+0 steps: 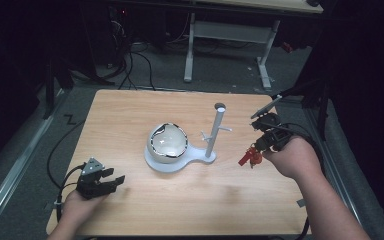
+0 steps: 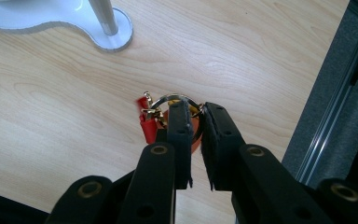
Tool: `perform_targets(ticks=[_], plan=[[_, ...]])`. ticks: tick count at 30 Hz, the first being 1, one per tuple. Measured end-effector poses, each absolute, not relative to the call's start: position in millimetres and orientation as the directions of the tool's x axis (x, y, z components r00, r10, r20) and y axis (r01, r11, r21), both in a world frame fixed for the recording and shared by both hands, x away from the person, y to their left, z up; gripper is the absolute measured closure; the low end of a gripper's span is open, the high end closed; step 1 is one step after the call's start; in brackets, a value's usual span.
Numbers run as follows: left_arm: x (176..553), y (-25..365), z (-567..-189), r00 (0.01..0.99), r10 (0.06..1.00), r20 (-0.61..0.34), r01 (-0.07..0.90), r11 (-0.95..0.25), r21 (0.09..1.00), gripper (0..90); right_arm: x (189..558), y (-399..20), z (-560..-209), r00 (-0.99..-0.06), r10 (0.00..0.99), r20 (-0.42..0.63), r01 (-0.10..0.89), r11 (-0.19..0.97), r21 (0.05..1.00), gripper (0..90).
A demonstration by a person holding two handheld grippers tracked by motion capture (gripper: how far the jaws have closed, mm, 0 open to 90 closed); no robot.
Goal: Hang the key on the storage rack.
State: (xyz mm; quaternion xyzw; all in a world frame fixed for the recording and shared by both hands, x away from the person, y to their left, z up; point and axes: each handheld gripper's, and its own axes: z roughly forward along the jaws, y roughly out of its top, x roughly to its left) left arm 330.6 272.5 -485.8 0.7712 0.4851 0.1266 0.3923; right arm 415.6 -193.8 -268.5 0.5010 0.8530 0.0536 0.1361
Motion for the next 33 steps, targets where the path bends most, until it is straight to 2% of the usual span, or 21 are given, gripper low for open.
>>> perform_targets(ticks=[6,14,33], plan=[[330.5,272.4,-485.6,0.499,0.847,-0.184,0.648,-0.224,0.728,43.4,417.7,-189.4,-263.4,-0.467,0.868,-0.171,0.843,0.495,0.213,81.7],[330.6,272.6,-485.5,0.498,0.847,-0.184,0.648,-0.223,0.728,43.4,426.8,-188.9,-254.3,-0.458,0.885,-0.090,0.872,0.466,0.149,81.6],[329.3,275.5,-483.1,0.498,0.847,-0.187,0.644,-0.216,0.733,43.5,442.7,-151.9,-215.2,-0.498,0.860,-0.107,0.838,0.509,0.194,81.6]])
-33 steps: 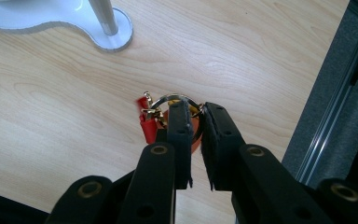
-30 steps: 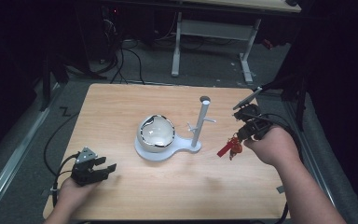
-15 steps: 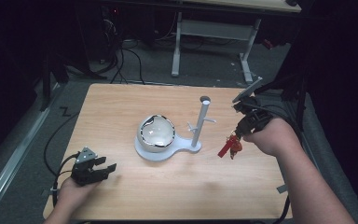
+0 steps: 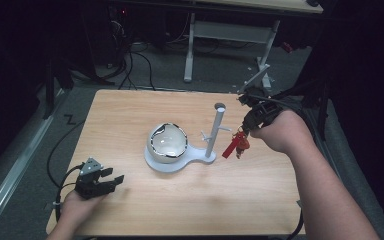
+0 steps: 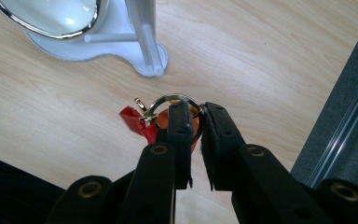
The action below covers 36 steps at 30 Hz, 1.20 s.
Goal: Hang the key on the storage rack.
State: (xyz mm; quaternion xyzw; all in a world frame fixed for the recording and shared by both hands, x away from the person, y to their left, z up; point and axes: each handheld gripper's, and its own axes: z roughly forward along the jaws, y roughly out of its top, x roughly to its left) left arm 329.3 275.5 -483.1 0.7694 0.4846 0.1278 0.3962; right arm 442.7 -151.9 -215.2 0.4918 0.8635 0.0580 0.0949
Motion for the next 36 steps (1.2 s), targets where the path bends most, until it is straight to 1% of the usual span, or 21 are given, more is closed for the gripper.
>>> perform_targets(ticks=[14,30,36], plan=[[327.2,279.4,-483.2,0.486,0.850,-0.205,0.649,-0.194,0.736,43.5,462.7,-143.0,-222.0,-0.489,0.866,-0.104,0.840,0.499,0.212,81.6],[326.1,281.7,-484.2,0.480,0.852,-0.210,0.654,-0.187,0.733,43.6,476.6,-150.8,-232.8,-0.459,0.881,-0.117,0.852,0.473,0.222,81.5],[325.8,282.7,-484.3,0.478,0.853,-0.212,0.656,-0.186,0.732,43.6,479.7,-150.8,-237.2,-0.461,0.879,-0.120,0.850,0.477,0.222,81.5]])
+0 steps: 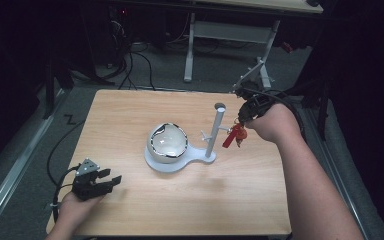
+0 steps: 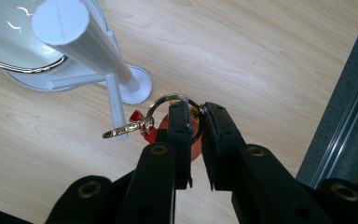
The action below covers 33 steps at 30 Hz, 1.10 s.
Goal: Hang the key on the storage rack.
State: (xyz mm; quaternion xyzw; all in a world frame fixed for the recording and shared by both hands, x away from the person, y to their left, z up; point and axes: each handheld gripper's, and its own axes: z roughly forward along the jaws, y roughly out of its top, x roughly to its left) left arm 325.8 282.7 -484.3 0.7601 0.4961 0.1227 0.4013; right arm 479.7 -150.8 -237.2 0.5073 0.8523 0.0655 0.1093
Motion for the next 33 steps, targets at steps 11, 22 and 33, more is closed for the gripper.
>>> perform_targets(ticks=[11,22,33], plan=[[325.0,283.7,-483.6,0.474,0.854,-0.215,0.655,-0.179,0.734,43.6,485.2,-143.0,-243.3,-0.468,0.874,-0.131,0.845,0.486,0.225,81.5],[325.1,283.6,-483.8,0.476,0.853,-0.215,0.654,-0.180,0.734,43.6,485.9,-142.5,-243.7,-0.450,0.881,-0.148,0.852,0.473,0.226,79.8],[325.7,282.0,-484.3,0.481,0.851,-0.210,0.655,-0.190,0.732,43.6,477.4,-153.3,-235.7,-0.435,0.888,-0.147,0.855,0.459,0.242,78.4]])
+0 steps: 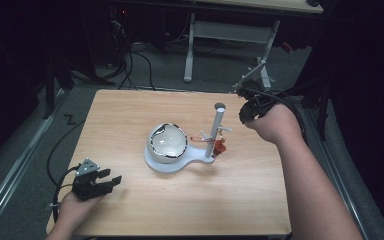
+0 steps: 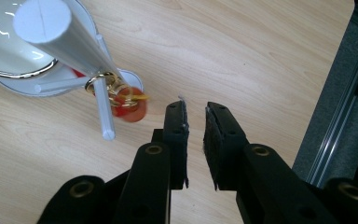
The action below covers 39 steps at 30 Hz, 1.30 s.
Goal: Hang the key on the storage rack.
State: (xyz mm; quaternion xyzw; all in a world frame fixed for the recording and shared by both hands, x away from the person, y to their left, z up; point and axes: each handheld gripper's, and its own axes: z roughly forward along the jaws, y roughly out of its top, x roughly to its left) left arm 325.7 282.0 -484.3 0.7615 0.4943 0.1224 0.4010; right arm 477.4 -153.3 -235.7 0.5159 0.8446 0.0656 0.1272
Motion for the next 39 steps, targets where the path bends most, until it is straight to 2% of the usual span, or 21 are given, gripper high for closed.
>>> perform_targets(ticks=[16,28,39], plan=[[326.9,278.2,-485.4,0.486,0.851,-0.196,0.653,-0.205,0.729,43.6,455.9,-190.4,-276.2,-0.393,0.911,-0.128,0.878,0.413,0.243,73.8],[325.9,276.8,-485.5,0.486,0.852,-0.194,0.654,-0.207,0.728,43.6,431.7,-201.5,-328.8,-0.376,0.916,-0.141,0.875,0.401,0.273,66.4],[327.0,275.0,-489.6,0.483,0.854,-0.194,0.663,-0.212,0.718,43.6,404.0,-223.7,-395.4,-0.329,0.940,-0.087,0.883,0.339,0.324,63.7]])
